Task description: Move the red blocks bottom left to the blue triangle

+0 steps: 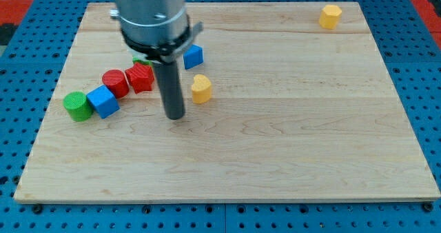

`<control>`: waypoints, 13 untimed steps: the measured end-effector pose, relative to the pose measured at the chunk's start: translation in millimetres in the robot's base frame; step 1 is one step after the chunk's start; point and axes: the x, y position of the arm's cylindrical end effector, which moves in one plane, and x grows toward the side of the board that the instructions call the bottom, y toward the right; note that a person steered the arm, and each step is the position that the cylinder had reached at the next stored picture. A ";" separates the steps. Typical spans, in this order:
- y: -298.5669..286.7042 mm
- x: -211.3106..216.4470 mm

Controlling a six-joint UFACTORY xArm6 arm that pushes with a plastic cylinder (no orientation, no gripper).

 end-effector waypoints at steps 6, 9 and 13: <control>-45.6 -55.8; -14.9 -107.3; -75.1 -124.2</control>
